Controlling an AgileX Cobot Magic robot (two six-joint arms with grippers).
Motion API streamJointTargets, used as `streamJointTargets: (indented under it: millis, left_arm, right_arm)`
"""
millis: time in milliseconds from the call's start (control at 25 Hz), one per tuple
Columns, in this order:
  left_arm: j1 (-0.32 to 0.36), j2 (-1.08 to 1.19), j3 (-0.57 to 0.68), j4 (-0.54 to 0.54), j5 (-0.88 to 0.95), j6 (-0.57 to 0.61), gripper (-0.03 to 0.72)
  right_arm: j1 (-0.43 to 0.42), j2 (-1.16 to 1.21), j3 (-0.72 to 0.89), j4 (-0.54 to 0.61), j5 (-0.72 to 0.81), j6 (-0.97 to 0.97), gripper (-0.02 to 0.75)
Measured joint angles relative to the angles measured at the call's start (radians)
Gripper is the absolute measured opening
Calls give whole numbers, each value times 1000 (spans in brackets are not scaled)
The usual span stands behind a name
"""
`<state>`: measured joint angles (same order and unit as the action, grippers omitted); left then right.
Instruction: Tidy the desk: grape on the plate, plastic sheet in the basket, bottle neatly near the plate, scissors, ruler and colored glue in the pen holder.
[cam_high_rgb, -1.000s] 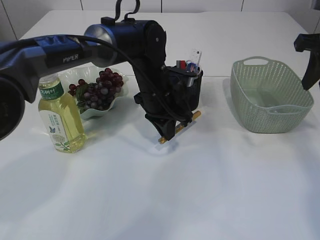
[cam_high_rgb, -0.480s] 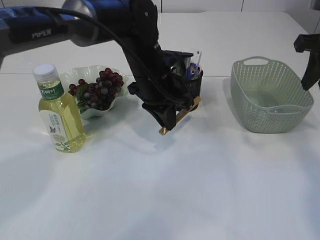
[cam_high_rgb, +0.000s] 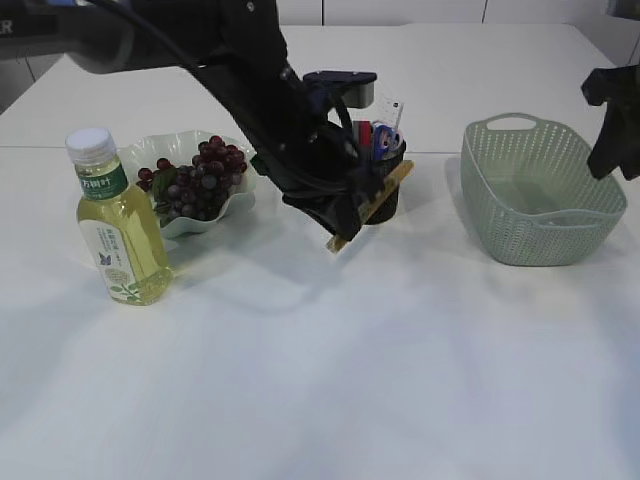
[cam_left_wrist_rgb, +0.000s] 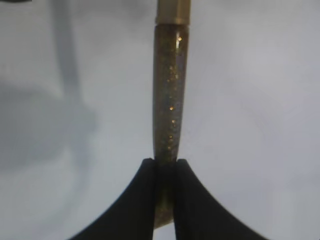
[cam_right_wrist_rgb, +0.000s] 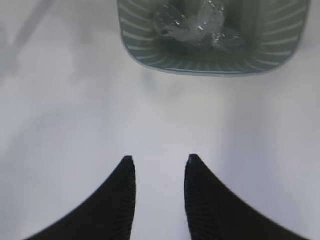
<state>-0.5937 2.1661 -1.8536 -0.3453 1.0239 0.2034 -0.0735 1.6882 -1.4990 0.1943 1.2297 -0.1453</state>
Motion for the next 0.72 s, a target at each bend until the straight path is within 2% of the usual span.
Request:
streamJointTargets:
  millis: [120,240,400,600,720]
  left_arm:
    - [29,-63,132,-97,-138,72,55]
    - [59,-130,277,-239,-278,188,55]
    - [69,-210,435,-491,-425,420,55]
    - [69,-272,523,-806,-454,690,55]
    - [69,-298,529,-886,-429,743,55]
  right_arm:
    - [0,0,0,53,0,-54,276]
    - [0,0,0,112,0,-117,276]
    - [0,0,0,219,0,-220,276]
    - [0,0,0,439,0,-409,276]
    - [0,0,0,565,0,-522,276]
